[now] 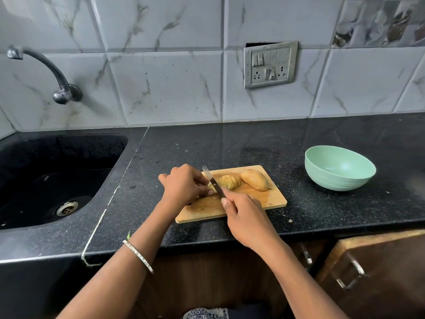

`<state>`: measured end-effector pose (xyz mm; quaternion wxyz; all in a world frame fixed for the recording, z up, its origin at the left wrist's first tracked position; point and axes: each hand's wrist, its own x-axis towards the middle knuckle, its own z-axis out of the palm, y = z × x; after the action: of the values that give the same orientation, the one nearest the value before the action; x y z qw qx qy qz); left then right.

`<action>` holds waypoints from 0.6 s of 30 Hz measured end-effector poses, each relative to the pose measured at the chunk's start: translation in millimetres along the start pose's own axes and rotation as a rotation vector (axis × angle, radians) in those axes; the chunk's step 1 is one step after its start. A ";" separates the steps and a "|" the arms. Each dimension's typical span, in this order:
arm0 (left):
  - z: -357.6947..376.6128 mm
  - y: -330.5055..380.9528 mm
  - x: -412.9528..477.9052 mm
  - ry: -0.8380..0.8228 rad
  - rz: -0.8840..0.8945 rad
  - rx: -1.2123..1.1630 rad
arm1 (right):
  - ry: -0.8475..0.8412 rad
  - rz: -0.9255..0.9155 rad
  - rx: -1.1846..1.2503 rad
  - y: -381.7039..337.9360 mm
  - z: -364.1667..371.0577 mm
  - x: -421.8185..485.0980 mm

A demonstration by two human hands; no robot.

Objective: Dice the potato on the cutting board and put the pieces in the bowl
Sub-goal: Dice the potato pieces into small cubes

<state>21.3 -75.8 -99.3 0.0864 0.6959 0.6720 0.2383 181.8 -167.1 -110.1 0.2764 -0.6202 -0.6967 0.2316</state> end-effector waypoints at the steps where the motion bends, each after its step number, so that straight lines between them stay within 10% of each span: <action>1: -0.2 0.4 0.1 -0.001 0.001 0.002 | 0.003 0.002 -0.006 0.3 0.0 -0.2; 18: 0.6 6.0 -1.5 -0.002 0.011 0.039 | 0.023 0.056 -0.184 -14.3 13.6 11.6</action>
<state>27.0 -77.7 -97.5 0.0722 0.7015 0.6724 0.2248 161.3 -157.1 -109.5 0.2195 -0.6649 -0.6941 0.1669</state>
